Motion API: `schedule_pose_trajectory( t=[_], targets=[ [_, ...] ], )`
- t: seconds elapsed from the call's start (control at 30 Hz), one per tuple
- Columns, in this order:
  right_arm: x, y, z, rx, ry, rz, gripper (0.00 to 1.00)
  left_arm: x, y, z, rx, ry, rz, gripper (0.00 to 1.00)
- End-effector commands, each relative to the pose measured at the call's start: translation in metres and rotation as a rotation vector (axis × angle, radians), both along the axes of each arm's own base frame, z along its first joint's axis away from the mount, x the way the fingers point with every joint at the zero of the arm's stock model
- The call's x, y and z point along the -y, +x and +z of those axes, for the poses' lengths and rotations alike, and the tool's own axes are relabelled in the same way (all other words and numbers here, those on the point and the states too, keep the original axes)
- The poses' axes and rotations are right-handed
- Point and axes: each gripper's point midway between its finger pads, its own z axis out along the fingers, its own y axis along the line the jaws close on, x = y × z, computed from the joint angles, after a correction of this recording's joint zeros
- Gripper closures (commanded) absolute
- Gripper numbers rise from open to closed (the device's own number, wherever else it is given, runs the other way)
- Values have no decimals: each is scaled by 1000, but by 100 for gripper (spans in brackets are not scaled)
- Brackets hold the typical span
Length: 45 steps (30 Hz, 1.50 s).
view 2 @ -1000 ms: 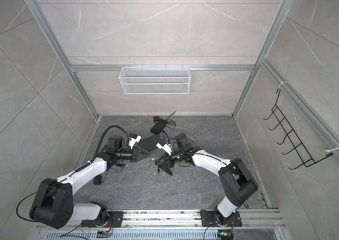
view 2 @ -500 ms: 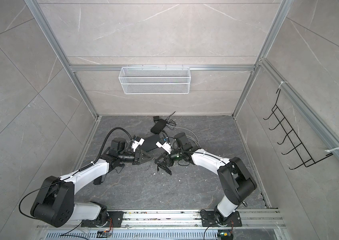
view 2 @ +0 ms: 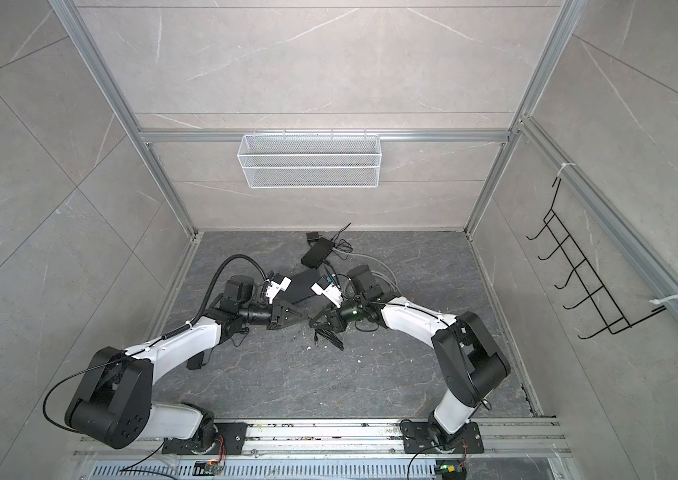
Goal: Insert the plug into the switch port
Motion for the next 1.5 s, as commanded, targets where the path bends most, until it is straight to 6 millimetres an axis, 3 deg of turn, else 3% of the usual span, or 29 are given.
schedule_pose_trajectory(
  t=[0.0, 0.2, 0.33, 0.53, 0.67, 0.8, 1.27, 1.47],
  targets=[
    [-5, 6, 7, 0, 15, 4, 98, 4, 4, 7, 18, -22, -16, 86],
    [-2, 10, -2, -6, -36, -25, 94, 4, 7, 1, -12, -16, 5, 97],
    [8, 14, -4, 25, -95, -87, 76, 3, 12, -7, -49, 4, 36, 98],
    [36, 18, -7, 171, -173, -247, 64, 3, 18, -13, -83, 29, 63, 98],
    [31, 18, -5, 314, -218, -289, 62, 3, 20, -15, -107, 36, 73, 98],
    [18, 17, -8, 452, -294, -284, 62, 3, 20, -17, -121, 41, 82, 98],
    [-4, 26, -22, 551, -411, -230, 70, 2, 19, -18, -134, 48, 79, 97],
    [-8, 26, -22, 600, -450, -219, 81, 1, 20, -20, -143, 58, 89, 98]
  ],
)
